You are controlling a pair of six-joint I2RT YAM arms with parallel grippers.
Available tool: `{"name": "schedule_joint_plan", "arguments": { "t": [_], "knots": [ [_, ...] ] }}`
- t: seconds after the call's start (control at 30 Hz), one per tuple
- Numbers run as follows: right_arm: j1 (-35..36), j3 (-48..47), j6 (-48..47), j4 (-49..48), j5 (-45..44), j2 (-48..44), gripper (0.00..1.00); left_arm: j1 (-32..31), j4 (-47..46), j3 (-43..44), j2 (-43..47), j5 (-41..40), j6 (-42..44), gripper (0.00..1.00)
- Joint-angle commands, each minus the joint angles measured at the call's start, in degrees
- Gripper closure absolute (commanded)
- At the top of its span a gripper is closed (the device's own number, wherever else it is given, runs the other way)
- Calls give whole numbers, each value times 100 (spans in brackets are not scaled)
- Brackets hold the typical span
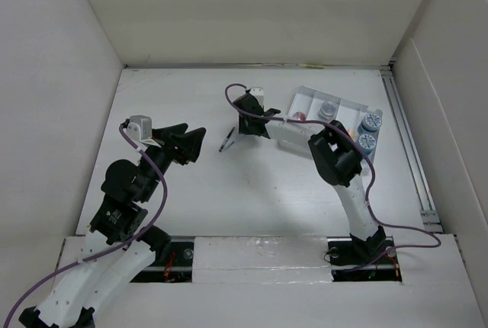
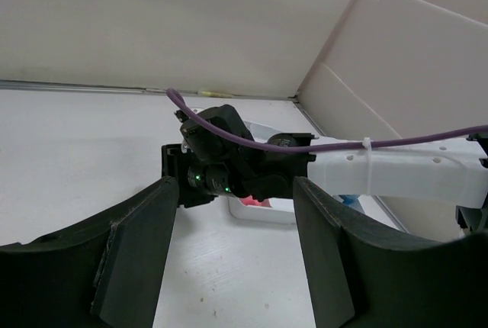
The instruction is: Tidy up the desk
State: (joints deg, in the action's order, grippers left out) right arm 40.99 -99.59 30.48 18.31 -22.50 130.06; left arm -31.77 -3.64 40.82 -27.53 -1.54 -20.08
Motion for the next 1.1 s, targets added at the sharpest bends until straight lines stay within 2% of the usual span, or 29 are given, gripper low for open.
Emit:
{"name": "schedule_joint_plan", "arguments": {
  "t": [0.0, 0.23, 0.47, 0.6, 0.73, 1.07],
  "knots": [
    [23, 439, 98, -28, -97, -427, 53, -14, -286, -12, 55, 58, 12, 42],
    [23, 1134, 20, -459, -123, -1210, 51, -14, -295, -12, 28, 49, 4, 42],
    [180, 1416, 2, -530, -97, -1650, 47, -14, -286, -12, -16, 58, 12, 42],
    [234, 1802, 177, -713, 376, -1808, 41, -14, -295, -4, -60, 119, 4, 42],
    [234, 2425, 476, -890, 870, -1923, 40, -14, -295, 5, -103, 75, 12, 42],
    [585, 3718, 986, -1136, 589, -2802, 31, -14, -313, -4, -121, 119, -14, 42]
  ]
}}
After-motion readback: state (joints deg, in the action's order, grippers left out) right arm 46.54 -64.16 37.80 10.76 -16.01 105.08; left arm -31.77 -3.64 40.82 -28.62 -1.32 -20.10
